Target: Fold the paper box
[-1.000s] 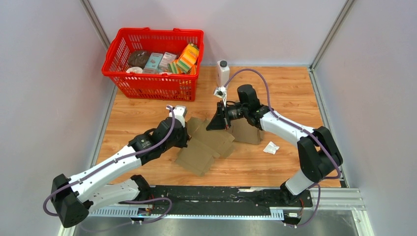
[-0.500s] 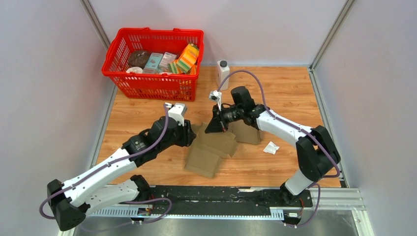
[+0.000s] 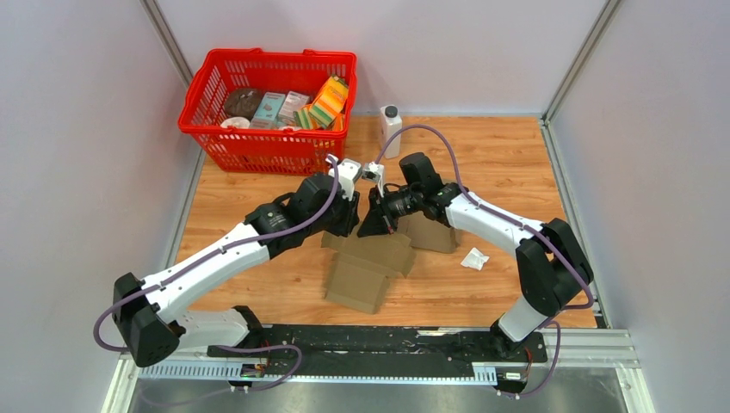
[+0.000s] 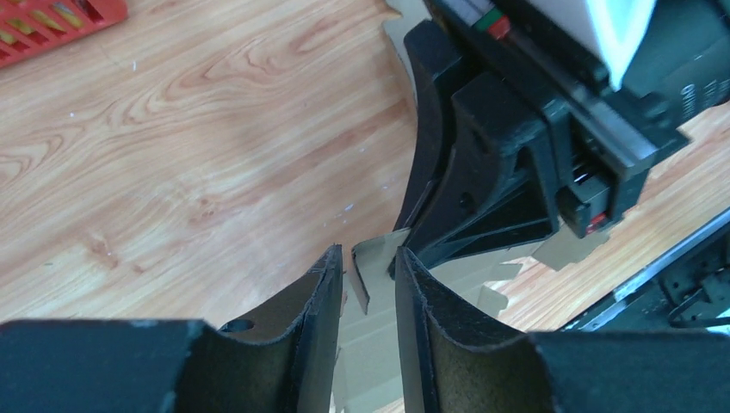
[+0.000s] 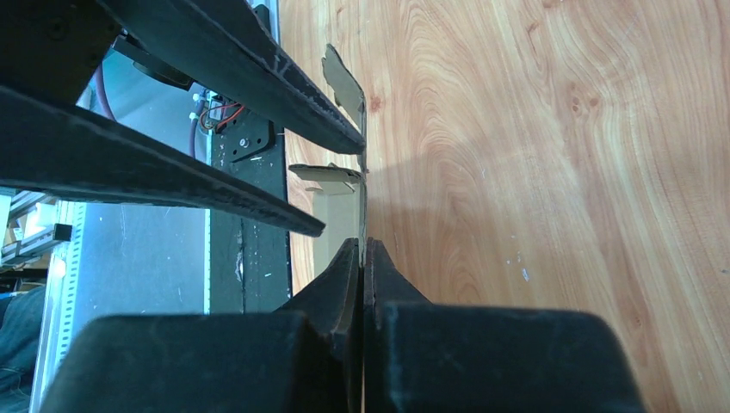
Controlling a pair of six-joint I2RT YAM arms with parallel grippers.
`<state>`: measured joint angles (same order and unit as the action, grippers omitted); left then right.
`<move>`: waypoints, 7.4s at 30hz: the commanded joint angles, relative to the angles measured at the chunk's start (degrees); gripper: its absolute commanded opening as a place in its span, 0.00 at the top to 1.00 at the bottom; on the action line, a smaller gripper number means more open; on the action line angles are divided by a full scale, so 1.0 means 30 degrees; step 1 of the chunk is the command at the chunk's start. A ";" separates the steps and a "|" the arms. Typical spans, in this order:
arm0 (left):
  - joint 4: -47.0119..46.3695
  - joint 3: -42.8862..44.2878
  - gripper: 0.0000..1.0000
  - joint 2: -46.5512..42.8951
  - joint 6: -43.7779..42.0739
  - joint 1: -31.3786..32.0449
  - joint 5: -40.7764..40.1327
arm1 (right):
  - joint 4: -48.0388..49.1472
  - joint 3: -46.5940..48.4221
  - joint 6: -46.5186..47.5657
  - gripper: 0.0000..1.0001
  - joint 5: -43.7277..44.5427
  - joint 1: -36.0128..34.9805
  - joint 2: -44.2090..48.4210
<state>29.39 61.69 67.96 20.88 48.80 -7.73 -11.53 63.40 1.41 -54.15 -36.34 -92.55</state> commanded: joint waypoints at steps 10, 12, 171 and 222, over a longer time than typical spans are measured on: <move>-0.0099 -0.0057 0.76 0.0196 -0.1336 0.0112 -0.0003 | 0.0562 0.0665 -0.0031 1.00 -0.0466 -0.0017 0.0060; 0.0047 -0.0056 0.76 0.0197 -0.1453 0.0141 -0.0032 | 0.0533 0.0694 -0.0059 1.00 -0.0436 -0.0017 0.0031; -1.6037 -1.1191 0.77 0.2452 0.1621 0.1546 -0.9927 | 1.6968 -0.8329 -2.9181 1.00 1.3831 -0.0925 -0.3163; -1.1873 -0.6149 0.65 0.8810 0.6428 0.2514 -1.5588 | 1.8199 -0.9647 -3.1466 1.00 1.4124 -0.1774 -0.2811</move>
<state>1.83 44.05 95.09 43.59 56.53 -57.45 44.45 35.53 -93.89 -8.54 -40.38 -100.99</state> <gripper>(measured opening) 0.362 0.008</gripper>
